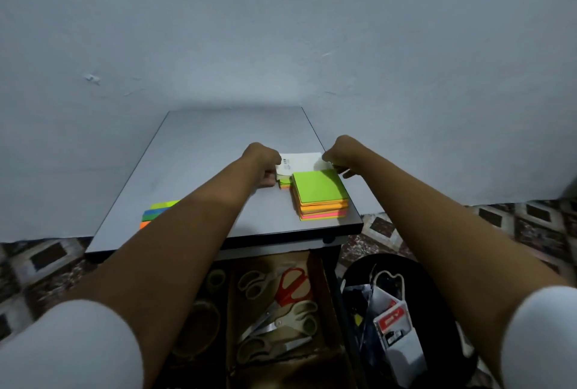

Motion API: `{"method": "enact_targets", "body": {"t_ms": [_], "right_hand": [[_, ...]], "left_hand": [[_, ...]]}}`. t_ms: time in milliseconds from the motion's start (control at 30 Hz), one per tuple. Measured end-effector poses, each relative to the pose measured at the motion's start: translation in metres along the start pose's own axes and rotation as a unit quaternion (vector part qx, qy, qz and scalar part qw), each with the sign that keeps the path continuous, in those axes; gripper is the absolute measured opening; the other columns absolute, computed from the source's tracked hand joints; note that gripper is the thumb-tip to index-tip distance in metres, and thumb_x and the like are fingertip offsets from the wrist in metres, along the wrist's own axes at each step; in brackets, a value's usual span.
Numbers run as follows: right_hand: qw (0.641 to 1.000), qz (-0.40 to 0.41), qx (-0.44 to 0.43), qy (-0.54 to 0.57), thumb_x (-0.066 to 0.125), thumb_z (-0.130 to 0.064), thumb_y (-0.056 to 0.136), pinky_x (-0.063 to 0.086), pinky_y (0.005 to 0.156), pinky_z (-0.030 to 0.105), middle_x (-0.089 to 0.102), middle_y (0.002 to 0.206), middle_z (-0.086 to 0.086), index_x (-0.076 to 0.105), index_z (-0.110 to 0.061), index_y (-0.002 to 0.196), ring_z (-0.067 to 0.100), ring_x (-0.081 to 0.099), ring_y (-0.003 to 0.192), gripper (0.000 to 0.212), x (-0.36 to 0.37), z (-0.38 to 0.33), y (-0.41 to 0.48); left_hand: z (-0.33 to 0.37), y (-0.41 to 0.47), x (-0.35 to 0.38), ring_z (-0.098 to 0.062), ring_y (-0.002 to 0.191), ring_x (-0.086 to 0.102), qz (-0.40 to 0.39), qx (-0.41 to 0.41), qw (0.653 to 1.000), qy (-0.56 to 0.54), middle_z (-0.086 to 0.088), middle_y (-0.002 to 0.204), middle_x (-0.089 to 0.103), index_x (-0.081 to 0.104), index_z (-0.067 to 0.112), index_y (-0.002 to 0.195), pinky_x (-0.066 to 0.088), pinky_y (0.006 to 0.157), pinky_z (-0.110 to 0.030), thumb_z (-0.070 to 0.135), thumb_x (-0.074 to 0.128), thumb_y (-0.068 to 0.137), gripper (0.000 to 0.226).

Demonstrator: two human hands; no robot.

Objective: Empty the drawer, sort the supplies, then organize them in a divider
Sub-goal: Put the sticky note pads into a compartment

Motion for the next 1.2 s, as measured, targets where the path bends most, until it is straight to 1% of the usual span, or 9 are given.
{"method": "enact_targets", "body": {"t_ms": [200, 300, 433, 500, 633, 833, 900, 1067, 1200], "right_hand": [[0.997, -0.008, 0.043, 0.067, 0.056, -0.002, 0.09, 0.047, 0.055, 0.035, 0.049, 0.064, 0.016, 0.045, -0.002, 0.065, 0.026, 0.05, 0.055, 0.026, 0.01, 0.011, 0.021], [0.997, -0.003, 0.05, 0.065, 0.06, -0.001, 0.086, 0.053, 0.068, 0.038, 0.051, 0.064, 0.013, 0.045, -0.004, 0.063, 0.028, 0.056, 0.063, 0.028, 0.011, 0.014, 0.026], [0.997, -0.008, 0.048, 0.066, 0.065, -0.001, 0.082, 0.053, 0.07, 0.035, 0.054, 0.068, 0.01, 0.049, -0.007, 0.065, 0.025, 0.057, 0.067, 0.024, 0.01, 0.011, 0.028], [0.996, -0.011, 0.062, 0.066, 0.066, -0.002, 0.083, 0.055, 0.077, 0.038, 0.055, 0.067, 0.012, 0.049, -0.003, 0.065, 0.027, 0.06, 0.068, 0.024, 0.01, 0.012, 0.03], [0.99, -0.023, 0.094, 0.105, 0.061, -0.004, 0.088, 0.051, 0.063, 0.031, 0.055, 0.069, 0.013, 0.048, -0.001, 0.069, 0.023, 0.055, 0.061, 0.023, 0.009, 0.015, 0.03], [0.977, 0.017, 0.084, 0.196, 0.068, -0.001, 0.081, 0.052, 0.071, 0.036, 0.059, 0.085, 0.019, 0.046, -0.002, 0.07, 0.029, 0.06, 0.079, 0.025, 0.002, 0.013, 0.032], [0.97, 0.035, 0.085, 0.225, 0.071, -0.002, 0.08, 0.055, 0.078, 0.041, 0.059, 0.097, 0.02, 0.047, -0.002, 0.072, 0.029, 0.062, 0.08, 0.025, -0.001, 0.014, 0.034], [0.952, 0.064, 0.051, 0.293, 0.071, 0.0, 0.079, 0.056, 0.078, 0.043, 0.063, 0.105, 0.022, 0.058, 0.008, 0.101, 0.033, 0.066, 0.089, 0.027, -0.008, 0.005, 0.031], [0.94, 0.058, 0.028, 0.334, 0.071, 0.002, 0.078, 0.056, 0.068, 0.039, 0.062, 0.089, 0.019, 0.056, 0.004, 0.082, 0.024, 0.061, 0.068, 0.015, -0.018, -0.01, 0.021]], "left_hand": [[-0.001, 0.011, 0.011, -0.018, 0.056, 0.044, -0.016, -0.031, 0.999, 0.021, -0.011, 0.067, 0.044, 0.04, 0.002, 0.069, 0.048, 0.061, -0.029, -0.004, 0.038, 0.096, 0.028], [-0.003, 0.018, 0.011, -0.018, 0.06, 0.046, -0.011, -0.045, 0.998, 0.034, -0.011, 0.071, 0.046, 0.041, 0.001, 0.07, 0.048, 0.078, -0.027, -0.002, 0.039, 0.096, 0.027], [-0.002, 0.02, 0.011, -0.017, 0.062, 0.049, -0.017, -0.058, 0.997, 0.055, -0.011, 0.073, 0.05, 0.042, -0.001, 0.071, 0.048, 0.083, -0.027, -0.001, 0.038, 0.097, 0.026], [-0.002, 0.022, 0.013, -0.017, 0.062, 0.049, -0.031, -0.066, 0.995, 0.066, -0.011, 0.072, 0.05, 0.043, -0.002, 0.07, 0.05, 0.076, -0.025, 0.002, 0.038, 0.097, 0.028], [0.004, 0.023, 0.015, -0.017, 0.058, 0.048, -0.046, -0.068, 0.995, 0.053, -0.009, 0.069, 0.048, 0.043, 0.001, 0.07, 0.044, 0.032, -0.023, 0.0, 0.041, 0.096, 0.027], [0.011, 0.017, 0.014, -0.011, 0.026, 0.049, -0.049, -0.045, 0.992, -0.11, -0.005, 0.033, 0.051, 0.044, 0.004, 0.07, 0.042, 0.028, -0.023, -0.004, 0.04, 0.093, 0.025], [0.009, 0.016, 0.014, -0.011, 0.028, 0.052, -0.06, -0.048, 0.985, -0.153, -0.006, 0.036, 0.053, 0.045, 0.002, 0.072, 0.046, 0.034, -0.023, -0.004, 0.037, 0.094, 0.024], [0.017, 0.016, 0.01, -0.018, 0.065, 0.054, -0.065, -0.012, 0.973, -0.222, -0.011, 0.075, 0.054, 0.047, 0.002, 0.075, 0.049, 0.086, -0.032, -0.007, 0.036, 0.093, 0.023], [0.028, 0.008, 0.001, -0.022, 0.079, 0.059, -0.083, 0.014, 0.959, -0.271, -0.013, 0.083, 0.056, 0.048, 0.001, 0.077, 0.05, 0.079, -0.032, -0.006, 0.036, 0.094, 0.022]]}}
Point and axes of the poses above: each hand's wrist, its own y-axis towards the middle knuckle, its own x-axis out of the palm, z = x × y, the point moved 7 cm from there along y, towards the middle knuckle
